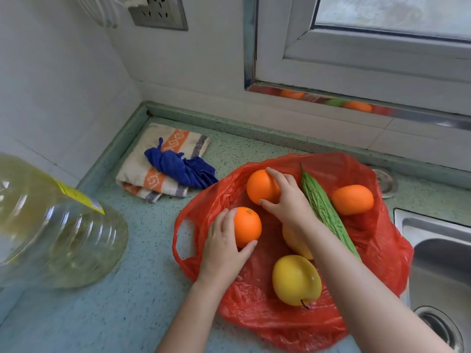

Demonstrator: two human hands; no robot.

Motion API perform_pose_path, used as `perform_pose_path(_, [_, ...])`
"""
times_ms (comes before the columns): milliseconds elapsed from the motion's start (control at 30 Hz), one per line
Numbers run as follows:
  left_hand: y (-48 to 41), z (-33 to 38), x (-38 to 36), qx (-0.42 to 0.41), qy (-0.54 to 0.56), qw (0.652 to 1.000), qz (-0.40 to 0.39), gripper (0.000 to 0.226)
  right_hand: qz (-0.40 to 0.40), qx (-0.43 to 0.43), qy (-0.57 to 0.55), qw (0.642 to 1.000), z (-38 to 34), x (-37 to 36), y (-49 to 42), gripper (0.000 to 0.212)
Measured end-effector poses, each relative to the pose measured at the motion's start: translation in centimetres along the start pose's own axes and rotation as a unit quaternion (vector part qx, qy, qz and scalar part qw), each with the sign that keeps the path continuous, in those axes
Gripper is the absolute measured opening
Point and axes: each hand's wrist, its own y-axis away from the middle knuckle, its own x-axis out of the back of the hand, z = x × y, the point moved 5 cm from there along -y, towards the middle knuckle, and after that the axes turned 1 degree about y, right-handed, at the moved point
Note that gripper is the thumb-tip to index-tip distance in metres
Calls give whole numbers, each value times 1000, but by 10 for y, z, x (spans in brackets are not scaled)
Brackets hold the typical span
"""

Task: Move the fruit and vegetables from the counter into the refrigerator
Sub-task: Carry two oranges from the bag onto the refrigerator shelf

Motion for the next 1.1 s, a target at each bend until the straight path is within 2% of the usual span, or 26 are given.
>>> perform_pose_path(167, [4,-5,6,35,47,998,14,78,2,-21,-28,999,-3,-6,-2,75])
perform_pose_path(500, [21,4,26,31,102,993,49,76,36,-16,-66,997,-12,17,16,70])
perform_pose_path(767, [36,40,54,-35,148,986,66,74,114,7,-74,991,-29,72,74,70])
perform_pose_path(900, [37,62,60,-80,186,978,45,73,172,2,-63,983,-35,103,106,71])
perform_pose_path(1100, [36,91,67,-154,229,961,-8,70,263,-53,-62,961,-42,133,160,71])
